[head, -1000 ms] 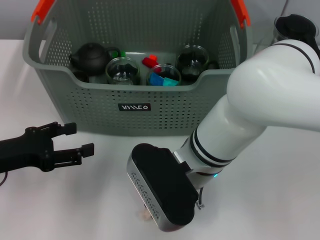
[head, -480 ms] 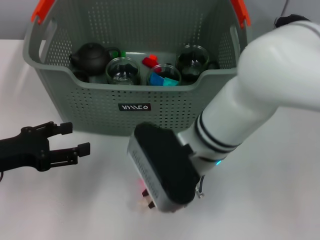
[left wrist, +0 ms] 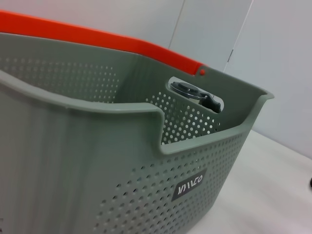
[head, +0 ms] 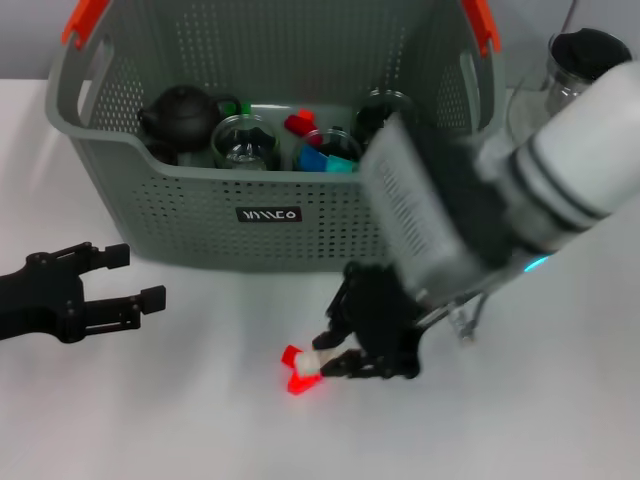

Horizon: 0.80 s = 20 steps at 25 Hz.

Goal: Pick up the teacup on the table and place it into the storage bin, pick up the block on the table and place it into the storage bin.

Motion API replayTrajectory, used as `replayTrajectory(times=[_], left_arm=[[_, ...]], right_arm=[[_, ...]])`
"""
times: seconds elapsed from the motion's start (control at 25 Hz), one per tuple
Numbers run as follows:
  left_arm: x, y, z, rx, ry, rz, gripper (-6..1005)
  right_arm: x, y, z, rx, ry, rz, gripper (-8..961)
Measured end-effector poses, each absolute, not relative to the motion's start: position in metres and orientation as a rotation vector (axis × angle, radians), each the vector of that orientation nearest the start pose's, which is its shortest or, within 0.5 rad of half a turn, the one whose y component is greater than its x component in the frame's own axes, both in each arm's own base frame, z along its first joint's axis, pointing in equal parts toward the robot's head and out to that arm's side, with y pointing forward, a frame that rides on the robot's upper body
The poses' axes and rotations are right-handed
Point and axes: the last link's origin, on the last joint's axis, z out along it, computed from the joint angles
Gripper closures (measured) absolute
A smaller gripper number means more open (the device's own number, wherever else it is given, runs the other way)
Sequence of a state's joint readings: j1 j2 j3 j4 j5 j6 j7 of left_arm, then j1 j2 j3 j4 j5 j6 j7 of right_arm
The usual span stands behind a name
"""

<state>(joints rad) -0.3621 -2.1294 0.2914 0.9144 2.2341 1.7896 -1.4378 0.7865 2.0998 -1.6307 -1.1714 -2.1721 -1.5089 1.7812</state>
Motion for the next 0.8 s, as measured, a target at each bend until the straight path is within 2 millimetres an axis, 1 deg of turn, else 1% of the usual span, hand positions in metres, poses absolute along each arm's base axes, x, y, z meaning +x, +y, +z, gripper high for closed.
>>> replayTrajectory(times=[0.12, 0.36, 0.44, 0.56, 0.68, 0.8], left_arm=[[-0.323, 0.265, 0.057, -2.514, -0.842, -0.656, 97], [-0.321, 0.267, 0.057, -2.522, -0.825, -0.654, 97], [-0.320, 0.268, 0.057, -2.524, -0.818, -0.655, 97], [-0.319, 0.268, 0.057, -2.530, -0.810, -0.658, 97], [-0.317, 0.269, 0.056, -2.540, -0.799, -0.658, 97], [-0.316, 0.270, 0.055, -2.551, -0.784, -0.659, 97]], right_arm=[[0.089, 0.329, -0.053, -3.229, -0.375, -0.189, 750], [0.071, 0.346, 0.014, -3.169, -0.283, 0.090, 749], [0.060, 0.354, 0.033, -3.122, -0.272, 0.198, 748], [0.047, 0.368, 0.056, -3.014, -0.246, 0.327, 747], [0.036, 0.387, 0.068, -2.886, -0.189, 0.380, 747], [0.033, 0.408, 0.068, -2.773, -0.088, 0.377, 746]])
